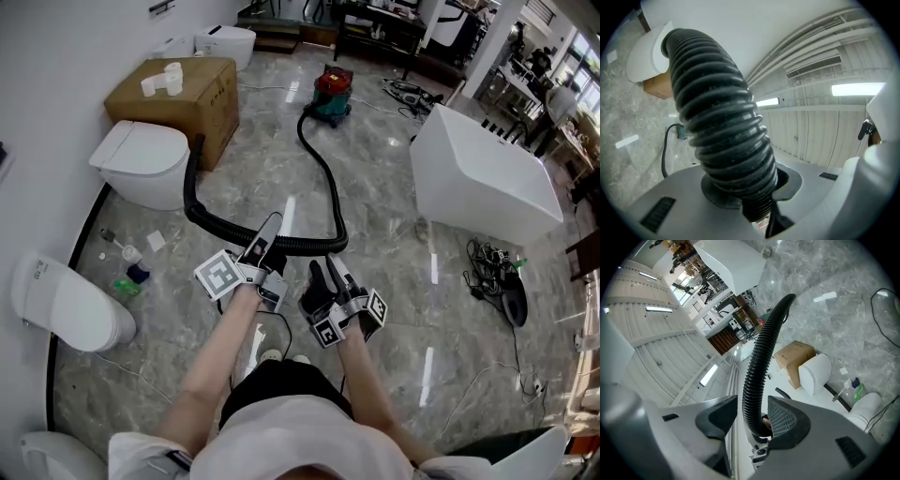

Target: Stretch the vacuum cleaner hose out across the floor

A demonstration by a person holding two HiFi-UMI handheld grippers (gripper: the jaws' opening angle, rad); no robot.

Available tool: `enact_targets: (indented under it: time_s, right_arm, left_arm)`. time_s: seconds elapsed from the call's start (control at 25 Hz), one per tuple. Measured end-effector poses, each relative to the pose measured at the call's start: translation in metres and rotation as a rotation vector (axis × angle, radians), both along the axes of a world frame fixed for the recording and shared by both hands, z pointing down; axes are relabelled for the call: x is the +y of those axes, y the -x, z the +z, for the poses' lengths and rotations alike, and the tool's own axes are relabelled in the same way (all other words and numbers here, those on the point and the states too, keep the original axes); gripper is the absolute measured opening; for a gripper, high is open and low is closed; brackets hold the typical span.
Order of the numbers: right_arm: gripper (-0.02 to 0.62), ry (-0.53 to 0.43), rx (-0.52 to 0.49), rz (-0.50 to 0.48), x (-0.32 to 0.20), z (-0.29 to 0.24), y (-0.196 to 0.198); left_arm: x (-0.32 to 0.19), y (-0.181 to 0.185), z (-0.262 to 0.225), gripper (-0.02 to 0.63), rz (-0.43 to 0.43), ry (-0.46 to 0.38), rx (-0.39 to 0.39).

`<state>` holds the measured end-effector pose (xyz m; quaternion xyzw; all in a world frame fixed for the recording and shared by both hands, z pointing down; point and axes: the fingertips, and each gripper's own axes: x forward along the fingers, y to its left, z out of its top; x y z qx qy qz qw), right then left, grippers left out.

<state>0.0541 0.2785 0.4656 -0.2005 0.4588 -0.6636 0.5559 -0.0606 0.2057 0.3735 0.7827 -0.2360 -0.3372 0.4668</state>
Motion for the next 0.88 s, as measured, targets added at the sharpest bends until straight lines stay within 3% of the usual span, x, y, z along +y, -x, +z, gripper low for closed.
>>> enact_targets:
  time_s: [0.28, 0.44, 0.6, 0.88]
  right_arm:
    - [0.19, -0.076, 0.002, -0.015, 0.002, -0.014, -0.003]
    - [0.19, -0.084, 0.002, 0.005, 0.003, -0.019, -0.012]
    - [0.19, -0.093, 0.006, 0.021, 0.005, -0.02, -0.019]
    - [0.19, -0.134, 0.035, 0.019, 0.0, -0.032, -0.027]
  left_arm:
    - [-0.008, 0.003, -0.005, 0.118, 0.039, -0.059, -0.132]
    - [-0.01, 0.002, 0.001, 0.118, 0.067, -0.118, -0.32]
    - [-0.004, -0.004, 0.019, 0.118, 0.149, -0.14, -0.45]
    - [0.006, -0.018, 0.029, 0.118, 0.225, -0.289, -0.72]
